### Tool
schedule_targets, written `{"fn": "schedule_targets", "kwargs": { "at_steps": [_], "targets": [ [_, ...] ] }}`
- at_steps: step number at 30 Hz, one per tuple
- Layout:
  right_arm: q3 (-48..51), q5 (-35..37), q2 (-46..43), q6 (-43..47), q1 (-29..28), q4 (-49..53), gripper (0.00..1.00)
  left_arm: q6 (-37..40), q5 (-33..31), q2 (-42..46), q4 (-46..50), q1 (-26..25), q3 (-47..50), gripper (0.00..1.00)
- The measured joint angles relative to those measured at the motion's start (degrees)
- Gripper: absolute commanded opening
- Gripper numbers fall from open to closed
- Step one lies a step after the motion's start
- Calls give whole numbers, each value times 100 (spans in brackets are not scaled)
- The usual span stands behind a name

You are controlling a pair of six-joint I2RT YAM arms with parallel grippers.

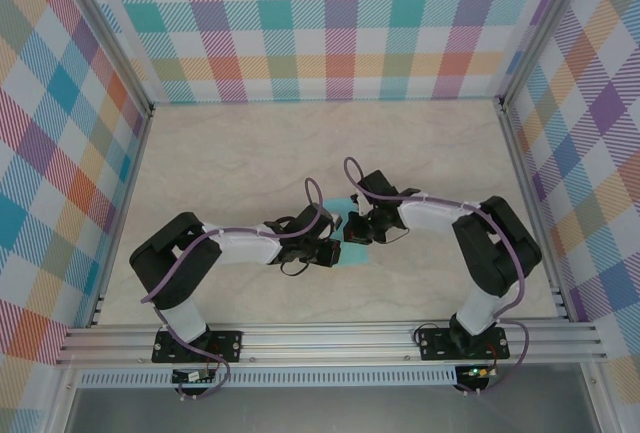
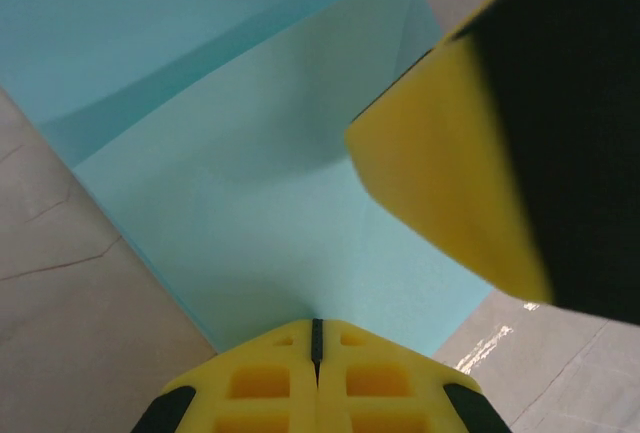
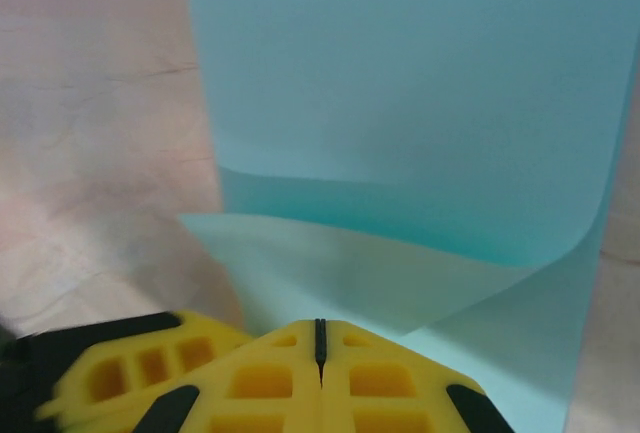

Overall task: Fold a paper plane with a square sheet of paper (fold left side to right side)
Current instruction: Fold the triangle a second time at the center of the table.

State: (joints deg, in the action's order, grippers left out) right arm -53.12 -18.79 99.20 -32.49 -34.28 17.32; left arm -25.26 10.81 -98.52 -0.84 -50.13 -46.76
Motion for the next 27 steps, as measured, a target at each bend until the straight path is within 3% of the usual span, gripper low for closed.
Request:
{"fn": "schedule_targets", "kwargs": {
  "at_steps": [11, 19, 27],
  "targets": [
    [-326, 210, 354, 293, 177, 258, 4, 0, -74, 0, -50, -11, 0, 4],
    [-326, 118, 350, 612, 623, 426, 4, 0, -251, -2, -105, -11, 0, 3],
    [-457, 485, 348, 800, 999, 503, 4, 0, -256, 13, -96, -11, 2, 3]
  ]
}}
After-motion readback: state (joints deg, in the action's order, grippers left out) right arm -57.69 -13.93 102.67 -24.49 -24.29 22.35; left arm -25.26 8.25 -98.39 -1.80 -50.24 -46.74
